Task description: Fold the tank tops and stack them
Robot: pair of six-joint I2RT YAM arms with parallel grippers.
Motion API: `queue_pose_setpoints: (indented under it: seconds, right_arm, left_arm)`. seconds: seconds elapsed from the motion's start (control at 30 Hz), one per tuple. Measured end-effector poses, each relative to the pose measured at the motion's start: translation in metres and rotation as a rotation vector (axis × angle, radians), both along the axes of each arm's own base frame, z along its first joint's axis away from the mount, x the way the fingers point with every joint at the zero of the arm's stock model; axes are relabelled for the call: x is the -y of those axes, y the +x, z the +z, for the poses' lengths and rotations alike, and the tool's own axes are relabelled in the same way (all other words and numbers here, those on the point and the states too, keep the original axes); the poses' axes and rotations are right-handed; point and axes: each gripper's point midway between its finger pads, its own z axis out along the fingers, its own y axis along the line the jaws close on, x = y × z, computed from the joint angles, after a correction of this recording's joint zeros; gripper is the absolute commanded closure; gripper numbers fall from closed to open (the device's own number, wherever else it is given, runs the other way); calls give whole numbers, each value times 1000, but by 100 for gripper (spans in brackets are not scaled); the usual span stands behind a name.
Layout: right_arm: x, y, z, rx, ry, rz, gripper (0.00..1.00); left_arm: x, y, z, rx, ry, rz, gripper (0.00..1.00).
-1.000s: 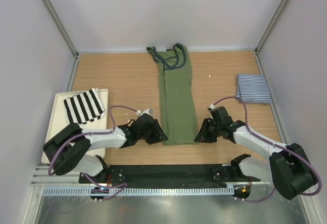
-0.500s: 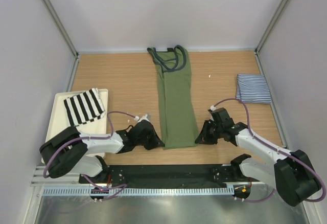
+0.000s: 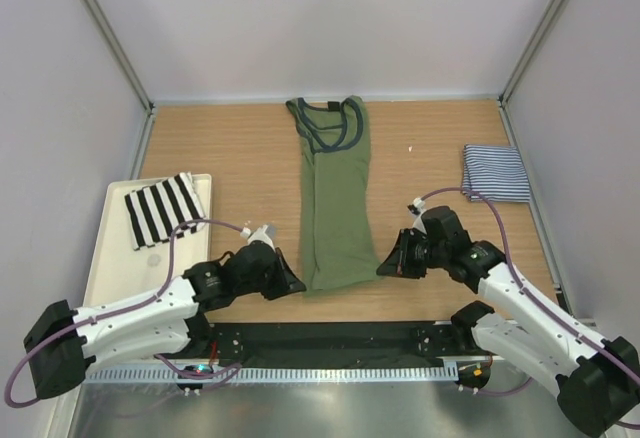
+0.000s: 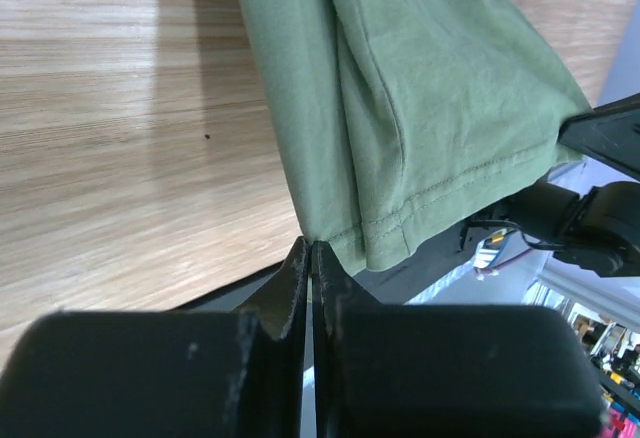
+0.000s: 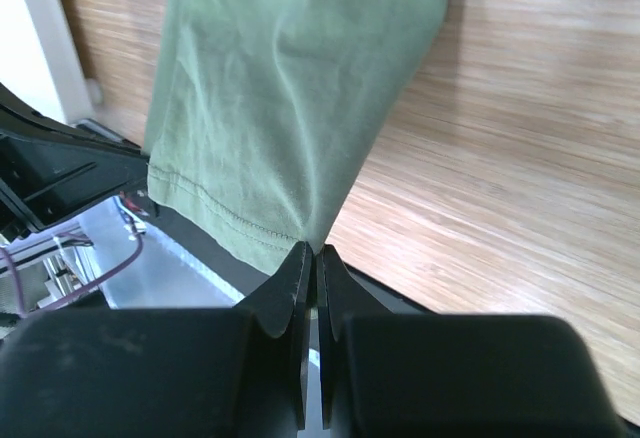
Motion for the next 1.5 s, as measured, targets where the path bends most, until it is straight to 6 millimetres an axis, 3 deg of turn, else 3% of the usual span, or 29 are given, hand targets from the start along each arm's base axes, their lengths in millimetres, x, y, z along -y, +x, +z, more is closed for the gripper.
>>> queue_pose_setpoints:
  seconds: [0.17,0.3,0.43,0.6,0.77,0.93,1.07,1.27,1.5]
  right_arm:
    - [-5,7,23,37,21,8,92]
    - [-4,5,27,36,20,11,92]
    - [-1,6,34,47,3,14,92]
    - [4,22,53,136,-50,1,92]
    - [4,41,61,176,-95,-5,94]
    - [1,69,61,191,-170,-16,94]
    - [-7,100,78,249,-193,-25,95]
    - [-20,148,102,337,-226,-42,94]
    - [-30,188,101,362,-286,-46,95]
  left_arm:
    - [-3,-1,8,-3,9,3,100]
    - [-6,-5,5,-19,30,-1,100]
    - [-2,-3,18,-11,23,-5,100]
    - [6,8,38,15,36,4,100]
    - [11,21,45,31,67,7,100]
    - [13,56,72,84,97,39,100]
    - [20,91,94,141,105,60,100]
    - [17,123,91,159,162,71,100]
    - [-4,162,87,158,200,121,100]
